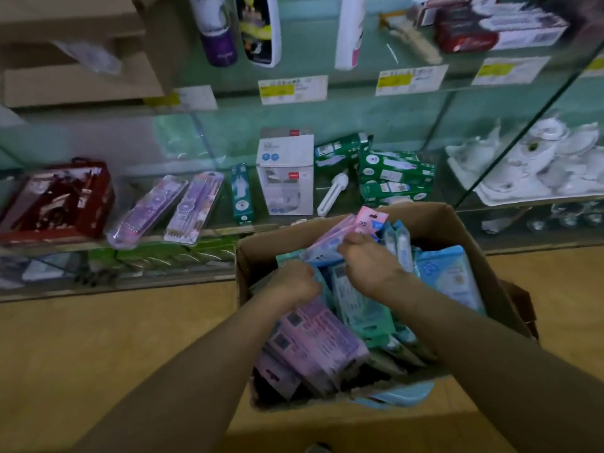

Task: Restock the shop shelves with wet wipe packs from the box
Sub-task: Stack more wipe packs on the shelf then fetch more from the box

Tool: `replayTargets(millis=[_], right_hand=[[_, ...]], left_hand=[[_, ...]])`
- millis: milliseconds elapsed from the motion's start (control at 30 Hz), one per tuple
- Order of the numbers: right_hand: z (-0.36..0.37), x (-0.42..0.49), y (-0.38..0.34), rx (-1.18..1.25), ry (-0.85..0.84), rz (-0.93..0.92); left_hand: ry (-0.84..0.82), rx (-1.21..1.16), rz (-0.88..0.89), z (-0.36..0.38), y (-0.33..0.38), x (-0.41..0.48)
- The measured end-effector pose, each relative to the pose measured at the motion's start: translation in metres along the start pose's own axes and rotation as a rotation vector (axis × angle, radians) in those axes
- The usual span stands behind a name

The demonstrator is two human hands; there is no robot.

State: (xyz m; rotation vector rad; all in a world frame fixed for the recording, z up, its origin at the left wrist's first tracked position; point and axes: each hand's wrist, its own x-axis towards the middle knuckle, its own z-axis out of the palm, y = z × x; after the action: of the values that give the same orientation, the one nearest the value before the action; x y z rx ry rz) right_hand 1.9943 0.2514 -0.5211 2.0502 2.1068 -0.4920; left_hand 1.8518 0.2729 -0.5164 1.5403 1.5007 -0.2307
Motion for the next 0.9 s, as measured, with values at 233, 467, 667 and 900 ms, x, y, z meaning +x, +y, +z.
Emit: replayTargets(millis=[233,467,667,900], right_hand=[[0.01,0.037,-0.002,-0.373,0.078,-0.069],[0.023,0.032,0.01,-0.295,0.256,-0.118],[0.02,0.022,0.019,-0.159,0.229,-0.22],[0.0,0.036,0.025,-0.454,-0.016,-0.103]], left_hand=[[0.081,-0.202,0.04,0.013,0.001,0.034],[0.366,0.293,0.347,0.02,-0.006,0.05],[0.388,0.377,0.418,0.03,-0.003,0.053],[0.328,0.566,0.406,0.019,0.011,0.053]])
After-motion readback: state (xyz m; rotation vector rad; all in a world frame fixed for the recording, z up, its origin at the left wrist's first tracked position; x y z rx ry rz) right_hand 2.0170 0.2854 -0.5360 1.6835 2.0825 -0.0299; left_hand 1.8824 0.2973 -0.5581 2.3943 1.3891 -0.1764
